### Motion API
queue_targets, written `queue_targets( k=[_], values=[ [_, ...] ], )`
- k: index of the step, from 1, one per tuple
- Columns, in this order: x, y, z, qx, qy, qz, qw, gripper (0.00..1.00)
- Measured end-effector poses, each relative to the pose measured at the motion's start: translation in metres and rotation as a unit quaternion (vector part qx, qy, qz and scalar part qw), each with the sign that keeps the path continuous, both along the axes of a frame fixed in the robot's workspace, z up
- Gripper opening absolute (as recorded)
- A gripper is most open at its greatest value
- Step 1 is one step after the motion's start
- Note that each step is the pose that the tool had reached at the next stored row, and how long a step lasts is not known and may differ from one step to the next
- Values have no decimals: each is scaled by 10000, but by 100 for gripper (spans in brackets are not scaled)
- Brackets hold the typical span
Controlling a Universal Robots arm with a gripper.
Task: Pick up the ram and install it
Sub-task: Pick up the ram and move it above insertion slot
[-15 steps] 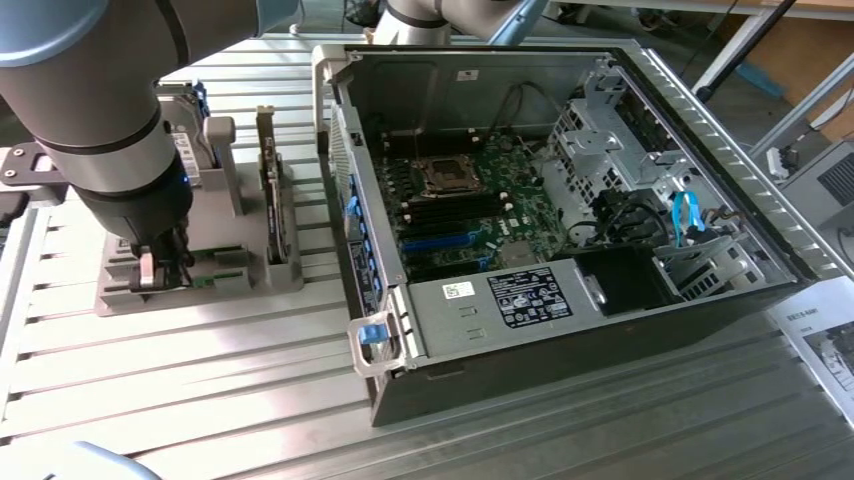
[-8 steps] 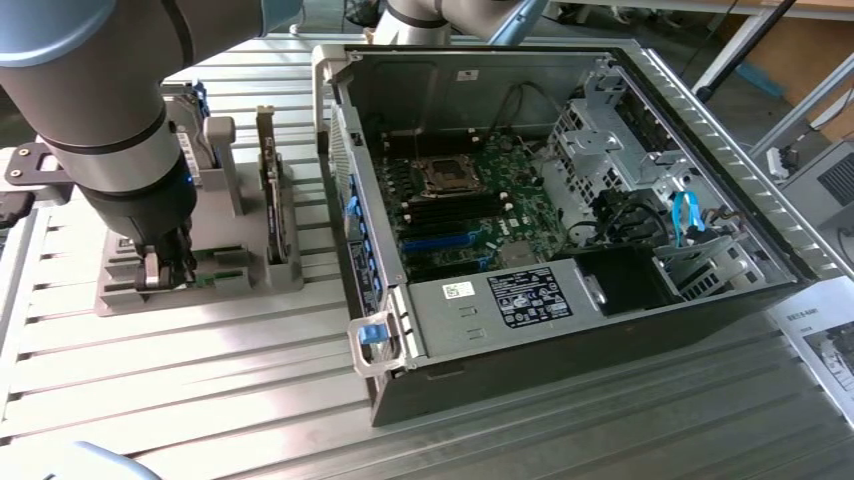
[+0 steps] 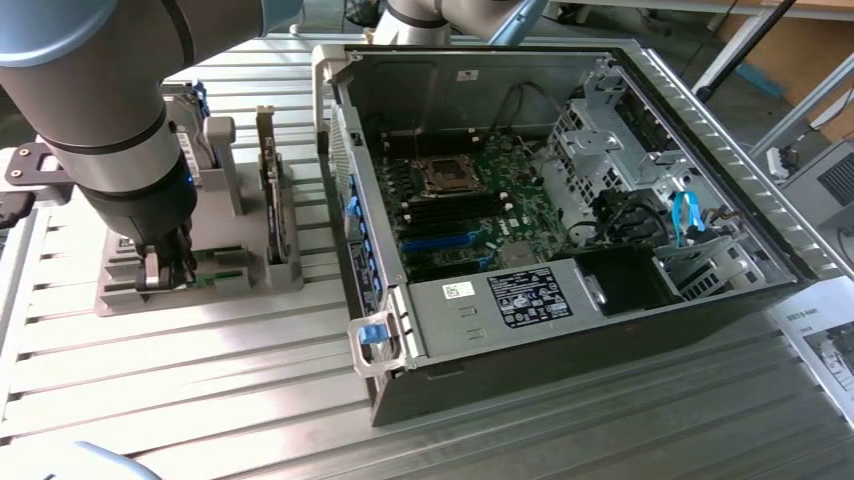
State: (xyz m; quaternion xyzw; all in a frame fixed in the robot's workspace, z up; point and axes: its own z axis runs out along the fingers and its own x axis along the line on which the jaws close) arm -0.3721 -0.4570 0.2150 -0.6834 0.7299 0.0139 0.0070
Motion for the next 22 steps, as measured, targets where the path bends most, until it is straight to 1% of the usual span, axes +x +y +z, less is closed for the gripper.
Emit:
queue_targets(
  k=[4,9,17,22],
  values=[
    [-1,-18,0,0,0,0,10000,22],
    [6,-19,-1,1,-1,11,10000,22],
    [28,-18,-1,0,0,196,9998,22],
    [30,-18,-1,0,-1,215,9998,22]
  ],
)
